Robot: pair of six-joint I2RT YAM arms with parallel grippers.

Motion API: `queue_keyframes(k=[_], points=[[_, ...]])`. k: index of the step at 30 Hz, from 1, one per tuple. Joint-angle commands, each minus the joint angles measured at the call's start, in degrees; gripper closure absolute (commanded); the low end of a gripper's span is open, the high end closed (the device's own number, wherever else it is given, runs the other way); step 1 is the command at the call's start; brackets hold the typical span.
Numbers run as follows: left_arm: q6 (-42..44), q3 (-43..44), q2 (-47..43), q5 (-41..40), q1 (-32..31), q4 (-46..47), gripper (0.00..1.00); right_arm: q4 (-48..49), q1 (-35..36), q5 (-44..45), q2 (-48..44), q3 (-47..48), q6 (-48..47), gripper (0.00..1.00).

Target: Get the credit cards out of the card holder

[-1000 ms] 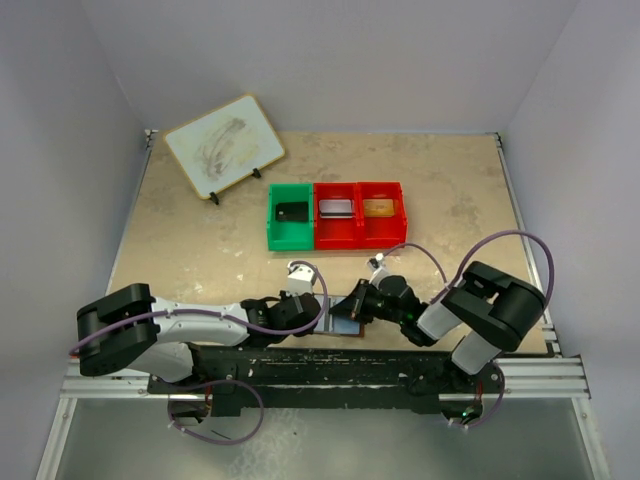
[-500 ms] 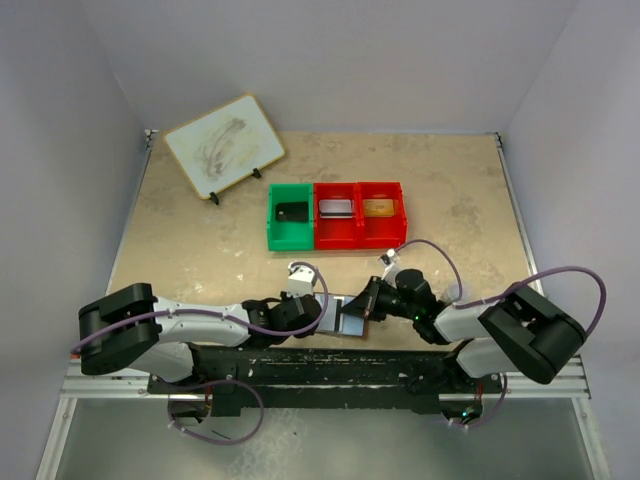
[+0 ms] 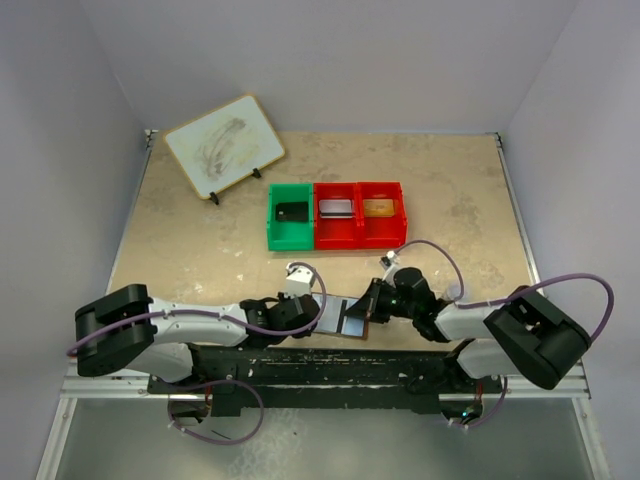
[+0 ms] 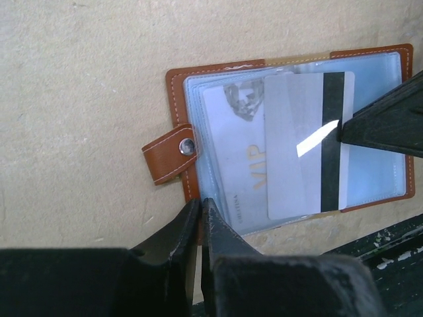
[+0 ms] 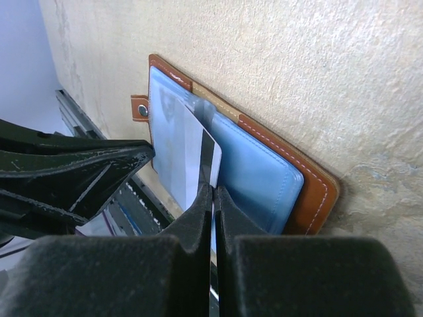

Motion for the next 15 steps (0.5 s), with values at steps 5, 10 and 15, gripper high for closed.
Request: queue_keyframes(k=[5,10,15], points=[[0.9,3.0,-2.7,0.2,-0.3,-1.5,0.91,-2.8,-0.1,3.3,1.9,3.1,-4.1,1.0],[0.8,4.8,-1.7,1.5,-0.3,0.8,0.87,-1.0,-0.2,3.0,3.7,2.7,-3.8,1.0],[1.3,6.1,0.1,2.8,-0.3,3.3,0.83,0.2,-0.2,2.6,5.1,3.2,-3.7,1.0]])
